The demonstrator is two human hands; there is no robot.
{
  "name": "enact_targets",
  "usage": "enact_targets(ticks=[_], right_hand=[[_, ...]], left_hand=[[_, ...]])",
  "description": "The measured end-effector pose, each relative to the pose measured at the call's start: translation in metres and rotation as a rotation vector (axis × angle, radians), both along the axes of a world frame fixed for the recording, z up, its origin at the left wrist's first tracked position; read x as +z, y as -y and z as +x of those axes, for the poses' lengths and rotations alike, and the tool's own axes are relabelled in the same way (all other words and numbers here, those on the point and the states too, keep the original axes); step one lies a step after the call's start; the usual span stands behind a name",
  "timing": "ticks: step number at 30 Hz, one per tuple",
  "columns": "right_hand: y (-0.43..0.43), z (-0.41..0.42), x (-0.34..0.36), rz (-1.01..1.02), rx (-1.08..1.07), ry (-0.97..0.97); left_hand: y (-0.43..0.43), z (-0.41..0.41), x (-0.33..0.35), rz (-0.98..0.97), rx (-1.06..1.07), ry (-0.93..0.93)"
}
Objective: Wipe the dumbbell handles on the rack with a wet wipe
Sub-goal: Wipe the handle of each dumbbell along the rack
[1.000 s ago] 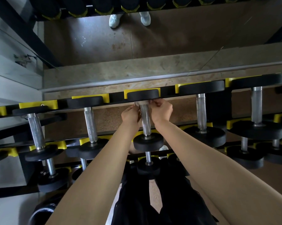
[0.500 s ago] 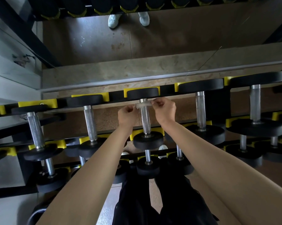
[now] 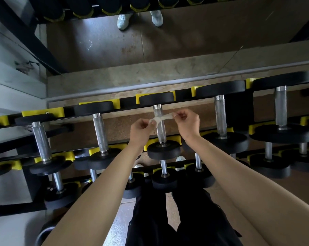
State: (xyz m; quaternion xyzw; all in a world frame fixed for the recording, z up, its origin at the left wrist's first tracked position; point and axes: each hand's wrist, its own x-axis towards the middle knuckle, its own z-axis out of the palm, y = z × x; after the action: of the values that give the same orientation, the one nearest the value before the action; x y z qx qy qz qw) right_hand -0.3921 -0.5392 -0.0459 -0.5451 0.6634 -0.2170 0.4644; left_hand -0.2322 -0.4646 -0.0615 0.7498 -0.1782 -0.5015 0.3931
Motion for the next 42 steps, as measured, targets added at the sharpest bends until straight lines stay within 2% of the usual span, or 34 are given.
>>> enact_targets(ticks=[6,10,12,15,18,21,23,29,36,42], right_hand=[[-0.015,0.008,-0.003,0.034,0.228,0.007],[-0.010,-0.005,-0.011,0.021,0.131,-0.054],[-0.011,-0.010,-0.014,0.020,0.128,-0.069],[-0.020,-0.007,-0.012,0.058,0.240,-0.016],[-0.025,-0.007,-0.009,0.053,0.296,0.017],[-0.025,-0.018,-0.012,0.016,0.291,-0.048],[-0.024,-0.025,-0.016,0.012,0.308,-0.091],[-0.035,-0.020,-0.008,0.013,0.576,-0.124],[-0.013,-0.039,-0.010,0.119,0.687,-0.374],[-0.015,-0.011,-0.007,0.198,0.775,-0.364]], left_hand=[[-0.009,0.011,-0.006,0.104,0.067,0.076],[-0.017,0.008,0.003,0.097,-0.089,-0.130],[-0.019,0.004,0.006,0.076,-0.108,-0.099],[-0.022,0.009,0.005,0.109,0.004,0.019],[-0.027,0.018,0.001,0.165,0.050,0.015],[-0.029,0.013,0.006,0.185,-0.128,0.017],[-0.030,0.007,0.009,0.197,-0.244,0.080],[-0.039,0.025,0.007,0.265,-0.340,0.326],[-0.026,0.006,0.014,0.276,-0.537,0.198],[-0.024,0.013,0.007,0.320,-0.624,0.519]])
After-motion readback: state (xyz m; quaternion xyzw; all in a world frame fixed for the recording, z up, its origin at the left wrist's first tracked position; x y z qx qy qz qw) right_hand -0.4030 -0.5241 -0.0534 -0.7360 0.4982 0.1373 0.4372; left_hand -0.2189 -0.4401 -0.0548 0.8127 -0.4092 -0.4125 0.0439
